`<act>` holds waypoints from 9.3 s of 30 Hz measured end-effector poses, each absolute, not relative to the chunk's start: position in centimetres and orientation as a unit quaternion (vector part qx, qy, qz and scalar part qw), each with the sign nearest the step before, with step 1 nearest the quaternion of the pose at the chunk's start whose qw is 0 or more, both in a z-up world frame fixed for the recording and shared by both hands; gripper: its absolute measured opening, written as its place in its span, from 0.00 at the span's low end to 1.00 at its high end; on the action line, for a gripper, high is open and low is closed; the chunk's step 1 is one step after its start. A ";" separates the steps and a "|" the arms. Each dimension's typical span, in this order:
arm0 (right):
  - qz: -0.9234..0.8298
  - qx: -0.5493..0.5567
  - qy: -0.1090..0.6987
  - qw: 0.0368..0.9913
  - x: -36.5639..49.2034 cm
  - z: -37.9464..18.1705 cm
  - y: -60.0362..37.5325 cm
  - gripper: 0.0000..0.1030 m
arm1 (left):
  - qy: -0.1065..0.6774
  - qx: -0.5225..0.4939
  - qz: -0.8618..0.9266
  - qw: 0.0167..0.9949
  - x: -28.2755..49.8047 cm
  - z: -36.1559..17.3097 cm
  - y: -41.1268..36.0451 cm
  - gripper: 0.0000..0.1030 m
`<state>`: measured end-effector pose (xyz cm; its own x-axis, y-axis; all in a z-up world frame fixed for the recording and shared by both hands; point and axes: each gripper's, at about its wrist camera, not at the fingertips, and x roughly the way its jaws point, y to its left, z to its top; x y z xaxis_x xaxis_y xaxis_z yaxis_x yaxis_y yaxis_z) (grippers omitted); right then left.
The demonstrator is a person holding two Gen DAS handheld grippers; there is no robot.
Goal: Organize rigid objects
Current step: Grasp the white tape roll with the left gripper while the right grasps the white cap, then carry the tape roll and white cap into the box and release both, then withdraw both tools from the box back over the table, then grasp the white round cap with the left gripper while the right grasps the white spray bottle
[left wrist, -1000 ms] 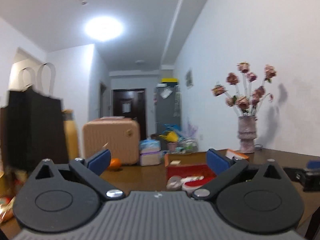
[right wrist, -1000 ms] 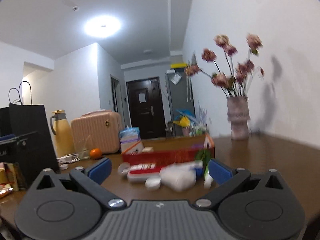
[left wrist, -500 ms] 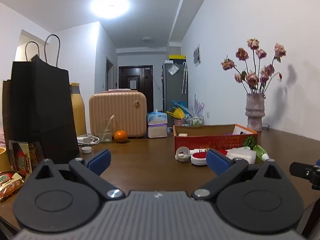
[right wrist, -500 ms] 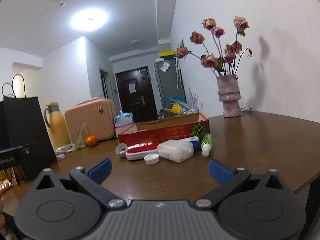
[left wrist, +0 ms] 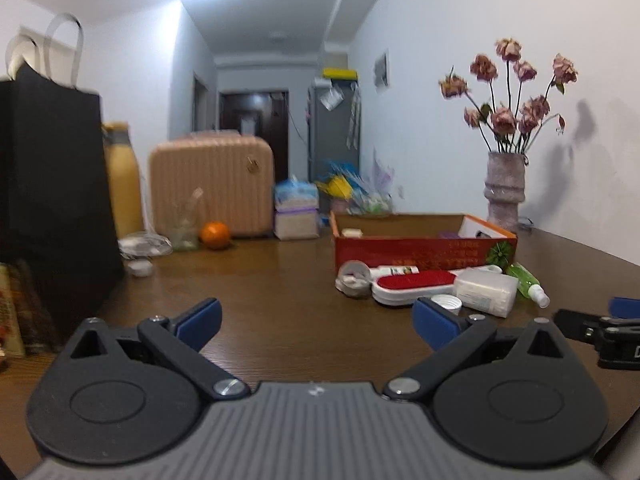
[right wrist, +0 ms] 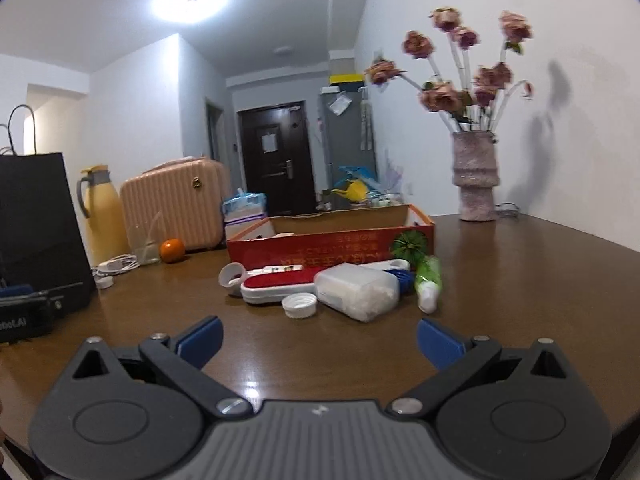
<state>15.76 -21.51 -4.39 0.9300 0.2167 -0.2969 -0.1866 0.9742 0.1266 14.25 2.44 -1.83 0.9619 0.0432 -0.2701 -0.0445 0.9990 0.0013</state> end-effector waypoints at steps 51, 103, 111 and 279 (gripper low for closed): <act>0.141 -0.024 0.158 0.977 20.9 0.3 -19.0 0.38 | 0.107 0.033 -0.002 0.994 19.6 2.3 -1.3 0.22; 0.156 0.006 0.223 0.962 54.8 6.7 -24.8 0.38 | 0.190 0.006 -0.042 0.981 50.8 7.3 -5.9 0.22; 0.154 0.004 0.390 0.908 67.2 1.6 -24.0 0.38 | 0.393 0.003 -0.032 0.919 64.8 2.7 -5.8 0.22; 0.147 0.030 0.178 0.973 17.4 1.7 -23.1 0.25 | 0.094 -0.015 -0.045 0.994 14.1 4.8 -0.4 0.38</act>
<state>17.42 -23.13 1.74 0.8936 0.2958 -0.3377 -0.2747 0.9552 0.1098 14.12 -0.42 4.81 0.9784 -0.0920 -0.1851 0.0863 0.9955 -0.0388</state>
